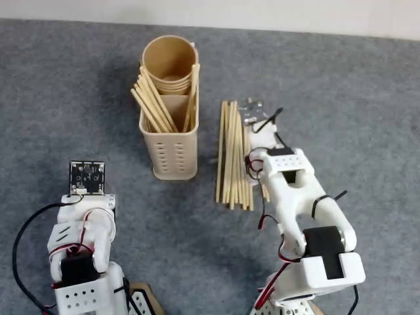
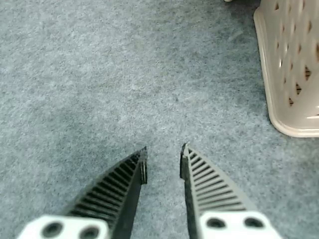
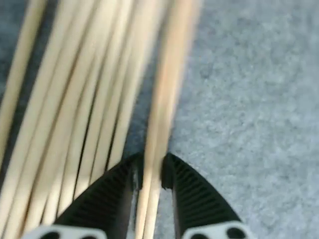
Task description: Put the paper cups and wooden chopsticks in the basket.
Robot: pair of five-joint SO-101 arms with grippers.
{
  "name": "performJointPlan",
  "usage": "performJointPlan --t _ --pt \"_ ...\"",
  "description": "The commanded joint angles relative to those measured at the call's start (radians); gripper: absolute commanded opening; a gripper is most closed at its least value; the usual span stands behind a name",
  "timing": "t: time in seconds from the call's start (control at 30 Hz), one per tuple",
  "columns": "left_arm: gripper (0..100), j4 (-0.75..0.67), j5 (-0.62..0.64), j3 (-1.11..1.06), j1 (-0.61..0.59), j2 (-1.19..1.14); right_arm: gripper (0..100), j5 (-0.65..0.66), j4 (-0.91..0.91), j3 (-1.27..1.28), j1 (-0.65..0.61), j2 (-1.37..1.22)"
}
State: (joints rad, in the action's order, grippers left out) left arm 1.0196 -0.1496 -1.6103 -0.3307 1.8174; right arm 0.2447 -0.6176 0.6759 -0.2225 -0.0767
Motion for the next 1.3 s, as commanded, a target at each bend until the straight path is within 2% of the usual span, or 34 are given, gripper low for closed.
performJointPlan --t 0.0,0.2,0.57,0.73,0.87,1.0,1.27 --pt "13 -0.015 -0.008 0.005 0.015 0.005 0.4 0.002 0.005 -0.008 0.038 0.010" --pt "13 -0.015 -0.008 0.005 0.015 0.005 0.5 -0.135 0.007 0.007 0.093 0.291" --pt "13 -0.018 -0.008 0.004 0.015 0.005 0.5 -0.146 0.015 0.234 0.030 1.004" --pt "13 -0.018 -0.008 0.004 0.016 0.005 0.5 -0.146 0.217 0.237 -0.084 1.216" --pt "13 -0.017 -0.008 0.002 0.016 0.005 0.5 -0.140 0.369 0.205 -0.206 1.204" --pt "13 -0.020 -0.008 -0.005 0.016 0.005 0.9 -0.140 0.469 0.108 -0.332 1.063" --pt "13 -0.043 -0.008 -0.021 0.016 0.005 0.6 -0.146 0.720 0.001 -0.443 0.797"
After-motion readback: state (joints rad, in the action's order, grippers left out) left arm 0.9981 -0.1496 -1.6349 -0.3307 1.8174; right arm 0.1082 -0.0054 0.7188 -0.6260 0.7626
